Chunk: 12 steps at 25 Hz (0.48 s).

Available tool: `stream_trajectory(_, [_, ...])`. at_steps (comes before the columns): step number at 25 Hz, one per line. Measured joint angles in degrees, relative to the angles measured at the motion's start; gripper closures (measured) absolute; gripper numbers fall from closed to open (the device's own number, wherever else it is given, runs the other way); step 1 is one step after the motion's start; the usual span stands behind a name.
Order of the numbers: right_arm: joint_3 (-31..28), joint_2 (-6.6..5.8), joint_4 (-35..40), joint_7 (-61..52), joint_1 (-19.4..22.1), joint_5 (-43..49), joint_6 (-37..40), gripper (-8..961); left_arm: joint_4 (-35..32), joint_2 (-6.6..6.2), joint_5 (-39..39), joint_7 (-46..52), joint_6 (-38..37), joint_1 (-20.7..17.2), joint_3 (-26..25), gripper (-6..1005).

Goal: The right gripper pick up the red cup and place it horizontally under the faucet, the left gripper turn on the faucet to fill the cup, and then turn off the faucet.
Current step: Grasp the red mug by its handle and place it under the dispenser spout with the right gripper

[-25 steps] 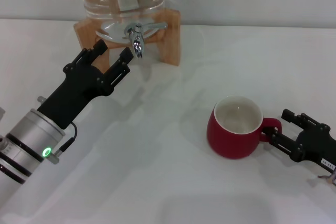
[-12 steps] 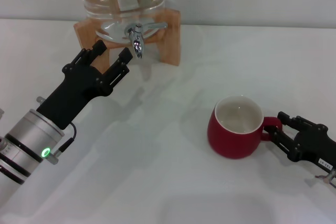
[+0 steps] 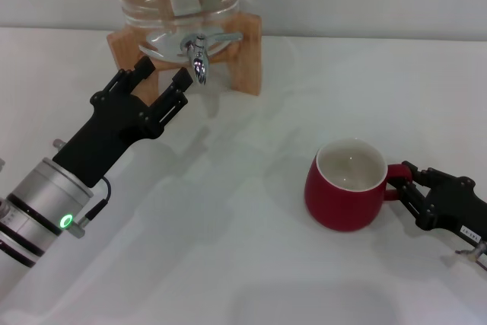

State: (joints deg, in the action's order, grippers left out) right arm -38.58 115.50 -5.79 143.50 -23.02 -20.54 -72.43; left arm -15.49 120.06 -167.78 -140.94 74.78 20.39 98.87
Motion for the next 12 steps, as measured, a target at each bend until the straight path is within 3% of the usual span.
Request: stream_trajectory(12, [0.01,0.00,-2.52,3.05,-0.79,-0.19,0.48,758,-0.34,-0.01,0.00,-0.04,0.19,-0.07,-0.09,242])
